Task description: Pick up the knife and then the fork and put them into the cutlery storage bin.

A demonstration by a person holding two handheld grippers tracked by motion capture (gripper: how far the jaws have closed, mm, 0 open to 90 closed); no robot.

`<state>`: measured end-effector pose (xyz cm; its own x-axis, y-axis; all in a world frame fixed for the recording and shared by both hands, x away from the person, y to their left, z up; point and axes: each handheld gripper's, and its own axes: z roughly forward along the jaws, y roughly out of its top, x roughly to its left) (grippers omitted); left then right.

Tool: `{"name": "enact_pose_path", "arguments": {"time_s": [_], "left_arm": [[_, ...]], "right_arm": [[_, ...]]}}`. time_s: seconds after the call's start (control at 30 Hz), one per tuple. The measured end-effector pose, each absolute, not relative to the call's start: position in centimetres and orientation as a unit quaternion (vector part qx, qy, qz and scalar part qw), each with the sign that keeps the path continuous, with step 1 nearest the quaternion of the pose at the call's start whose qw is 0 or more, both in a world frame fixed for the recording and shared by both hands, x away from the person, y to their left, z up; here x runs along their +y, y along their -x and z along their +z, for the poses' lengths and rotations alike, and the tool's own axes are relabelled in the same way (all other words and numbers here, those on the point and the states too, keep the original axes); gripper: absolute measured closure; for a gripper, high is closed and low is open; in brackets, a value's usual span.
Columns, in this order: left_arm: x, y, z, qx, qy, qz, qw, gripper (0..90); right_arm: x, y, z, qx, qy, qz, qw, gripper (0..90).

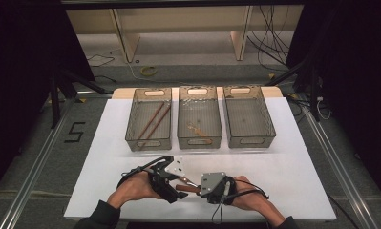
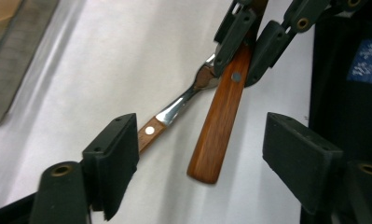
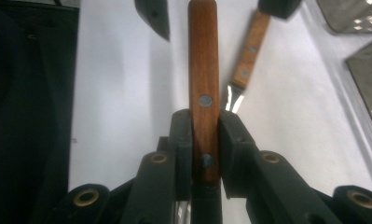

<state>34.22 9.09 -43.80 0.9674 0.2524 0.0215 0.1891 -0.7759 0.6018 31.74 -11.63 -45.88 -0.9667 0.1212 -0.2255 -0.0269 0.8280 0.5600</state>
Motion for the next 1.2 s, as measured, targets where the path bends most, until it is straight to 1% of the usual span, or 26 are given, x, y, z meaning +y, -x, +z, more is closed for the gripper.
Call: {"name": "enact_pose_path", "arguments": {"time_s": [0.17,0.33,0.5,0.8,0.9,1.1,1.2], "left_arm": [[10.0,-34.5,-43.9,0.148,-0.921,0.077,0.353,22.6],[11.1,-34.5,-44.2,0.175,-0.907,0.091,0.373,19.2],[12.6,-34.6,-44.5,0.209,-0.883,0.1,0.408,19.0],[13.9,-34.1,-45.2,0.249,-0.859,0.114,0.432,17.7],[14.3,-34.1,-45.4,0.253,-0.857,0.103,0.437,17.3],[14.9,-33.9,-45.9,0.266,-0.844,0.119,0.45,17.1],[15.2,-34.0,-46.1,0.272,-0.842,0.118,0.45,17.2]], "right_arm": [[-12.5,-32.3,-45.8,0.945,-0.048,0.295,0.134,77.6],[-13.2,-32.9,-45.8,0.943,-0.07,0.294,0.139,77.6],[-13.9,-33.5,-45.6,0.938,-0.095,0.299,0.146,77.6],[-15.4,-35.0,-44.8,0.923,-0.158,0.315,0.157,77.5],[-16.1,-35.6,-44.4,0.915,-0.178,0.325,0.159,77.6],[-17.6,-36.8,-43.1,0.899,-0.217,0.339,0.171,77.5],[-18.4,-37.7,-42.6,0.892,-0.236,0.343,0.177,77.5]]}}
